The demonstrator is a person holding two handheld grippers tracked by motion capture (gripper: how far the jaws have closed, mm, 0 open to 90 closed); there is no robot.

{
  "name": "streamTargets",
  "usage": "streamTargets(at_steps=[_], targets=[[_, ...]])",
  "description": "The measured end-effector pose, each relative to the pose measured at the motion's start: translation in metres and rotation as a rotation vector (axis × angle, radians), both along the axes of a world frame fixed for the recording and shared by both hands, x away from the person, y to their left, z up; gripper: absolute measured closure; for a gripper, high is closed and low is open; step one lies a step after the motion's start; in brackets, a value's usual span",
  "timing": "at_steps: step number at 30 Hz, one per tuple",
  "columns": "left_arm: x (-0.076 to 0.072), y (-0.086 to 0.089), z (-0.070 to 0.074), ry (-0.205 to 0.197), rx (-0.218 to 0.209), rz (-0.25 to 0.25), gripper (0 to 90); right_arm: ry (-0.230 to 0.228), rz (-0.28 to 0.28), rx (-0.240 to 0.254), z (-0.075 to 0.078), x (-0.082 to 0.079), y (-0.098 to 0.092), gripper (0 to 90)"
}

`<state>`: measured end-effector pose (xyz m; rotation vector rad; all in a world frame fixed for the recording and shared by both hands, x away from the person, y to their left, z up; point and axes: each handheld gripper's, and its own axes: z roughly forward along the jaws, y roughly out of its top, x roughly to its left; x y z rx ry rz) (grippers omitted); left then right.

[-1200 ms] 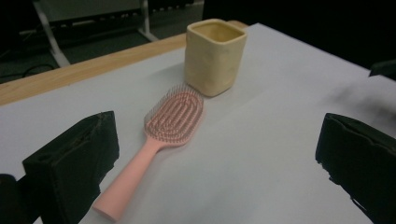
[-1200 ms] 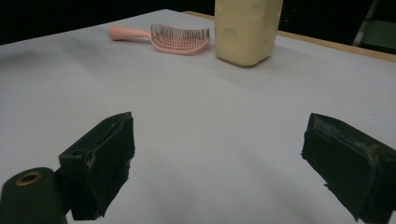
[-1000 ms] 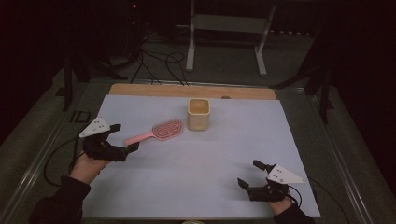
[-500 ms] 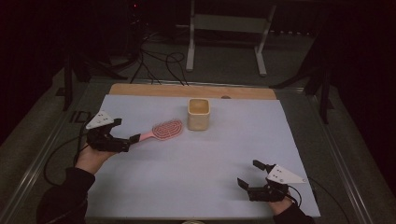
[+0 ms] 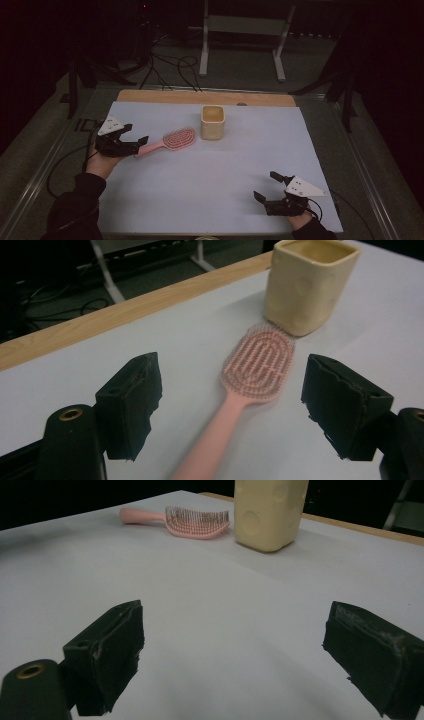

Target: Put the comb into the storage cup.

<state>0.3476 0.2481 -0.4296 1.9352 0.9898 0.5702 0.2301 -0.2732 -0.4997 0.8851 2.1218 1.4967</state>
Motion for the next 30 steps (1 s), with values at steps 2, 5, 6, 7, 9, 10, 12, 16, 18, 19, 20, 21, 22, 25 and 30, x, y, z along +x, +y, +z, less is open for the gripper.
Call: streamTargets(at_steps=[2, 5, 6, 7, 9, 10, 12, 16, 18, 19, 20, 21, 22, 25, 30], targets=[[0.003, 0.000, -0.003, 0.012, 0.018, 0.012, 27.4, -0.002, -0.002, 0.002, 0.000, 0.000, 0.000, 9.1], [0.007, 0.000, -0.008, 0.031, 0.034, 0.022, 30.8, 0.008, -0.001, 0.002, -0.001, 0.000, -0.001, 9.1], [0.008, 0.000, -0.010, 0.040, 0.035, 0.021, 33.0, 0.006, 0.000, 0.002, -0.001, 0.000, 0.000, 9.1], [0.010, 0.000, -0.012, 0.048, 0.039, 0.029, 34.5, 0.004, -0.001, 0.001, -0.001, 0.000, 0.000, 9.1], [0.012, 0.000, -0.015, 0.066, 0.038, 0.041, 38.8, 0.005, 0.000, 0.005, -0.001, 0.000, -0.001, 9.1], [0.013, 0.000, -0.016, 0.073, 0.041, 0.046, 39.7, 0.008, 0.000, 0.005, -0.001, 0.000, -0.001, 9.1], [0.016, 0.001, -0.019, 0.086, 0.042, 0.061, 43.3, 0.004, -0.001, 0.003, 0.000, 0.000, 0.000, 9.1], [0.020, 0.005, -0.023, 0.100, 0.037, 0.099, 51.8, 0.009, 0.003, 0.005, -0.001, 0.000, -0.001, 9.1], [0.023, 0.006, -0.026, 0.109, 0.036, 0.117, 54.0, 0.005, 0.001, 0.004, 0.000, 0.000, -0.001, 9.1], [0.024, 0.006, -0.027, 0.117, 0.037, 0.122, 55.4, 0.004, 0.001, 0.007, 0.000, 0.000, -0.001, 9.1], [0.025, 0.007, -0.028, 0.121, 0.042, 0.129, 57.5, 0.006, 0.001, 0.008, -0.001, 0.001, -0.001, 9.1], [0.027, 0.007, -0.030, 0.130, 0.046, 0.139, 58.6, 0.010, 0.002, 0.008, -0.001, 0.001, -0.001, 9.1], [0.027, 0.007, -0.031, 0.135, 0.050, 0.140, 60.2, 0.010, 0.003, 0.006, -0.001, 0.001, -0.001, 9.1], [0.031, 0.006, -0.036, 0.149, 0.060, 0.144, 63.1, 0.006, 0.002, 0.009, 0.000, 0.000, -0.001, 9.1], [0.034, 0.004, -0.043, 0.163, 0.084, 0.149, 70.9, 0.005, 0.003, 0.009, -0.001, 0.000, -0.001, 9.1]])
